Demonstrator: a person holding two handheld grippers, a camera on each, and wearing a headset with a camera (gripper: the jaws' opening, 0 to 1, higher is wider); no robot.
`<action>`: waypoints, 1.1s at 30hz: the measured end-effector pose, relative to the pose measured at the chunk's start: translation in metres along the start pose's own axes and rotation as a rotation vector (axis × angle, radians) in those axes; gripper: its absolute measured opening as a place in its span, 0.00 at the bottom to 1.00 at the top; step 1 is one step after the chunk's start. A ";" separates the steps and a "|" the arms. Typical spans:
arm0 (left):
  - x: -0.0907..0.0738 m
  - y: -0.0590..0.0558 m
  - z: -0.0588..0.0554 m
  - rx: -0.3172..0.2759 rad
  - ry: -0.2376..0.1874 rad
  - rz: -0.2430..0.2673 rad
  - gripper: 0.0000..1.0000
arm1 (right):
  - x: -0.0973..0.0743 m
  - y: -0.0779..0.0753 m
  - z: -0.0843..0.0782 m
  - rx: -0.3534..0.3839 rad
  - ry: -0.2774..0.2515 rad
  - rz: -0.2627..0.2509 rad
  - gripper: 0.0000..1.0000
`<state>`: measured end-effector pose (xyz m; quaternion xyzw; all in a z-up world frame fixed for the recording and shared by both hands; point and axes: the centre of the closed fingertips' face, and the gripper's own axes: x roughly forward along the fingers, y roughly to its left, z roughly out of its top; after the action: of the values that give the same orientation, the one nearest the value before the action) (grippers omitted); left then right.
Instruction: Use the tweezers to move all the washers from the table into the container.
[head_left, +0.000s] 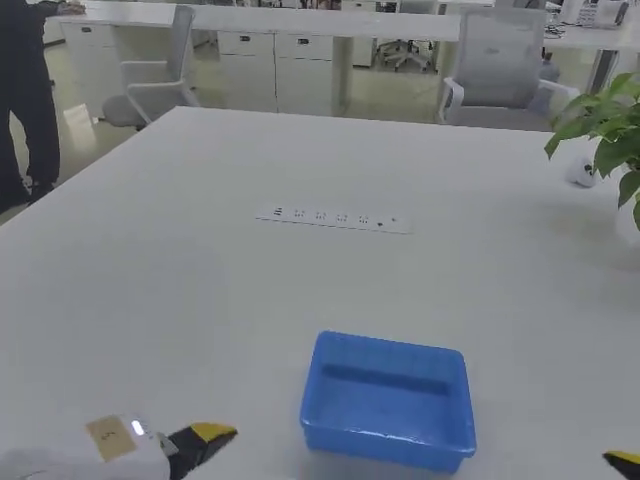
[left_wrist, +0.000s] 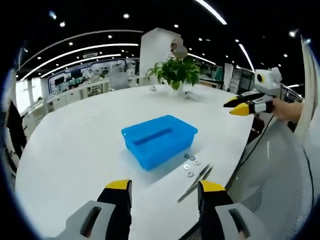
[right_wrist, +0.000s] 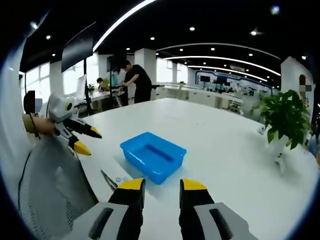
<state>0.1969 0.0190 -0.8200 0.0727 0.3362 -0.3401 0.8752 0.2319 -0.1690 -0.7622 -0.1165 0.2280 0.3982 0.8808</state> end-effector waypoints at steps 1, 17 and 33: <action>0.003 -0.001 -0.002 0.003 0.007 -0.025 0.48 | 0.006 0.008 -0.002 -0.009 0.016 0.035 0.20; 0.039 -0.016 -0.036 0.451 0.317 -0.228 0.13 | 0.066 0.081 -0.080 -0.344 0.390 0.397 0.18; 0.052 -0.024 -0.039 0.657 0.325 -0.292 0.00 | 0.079 0.089 -0.081 -0.368 0.394 0.460 0.16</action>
<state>0.1886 -0.0140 -0.8809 0.3534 0.3507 -0.5343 0.6831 0.1857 -0.0907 -0.8740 -0.2933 0.3384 0.5904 0.6715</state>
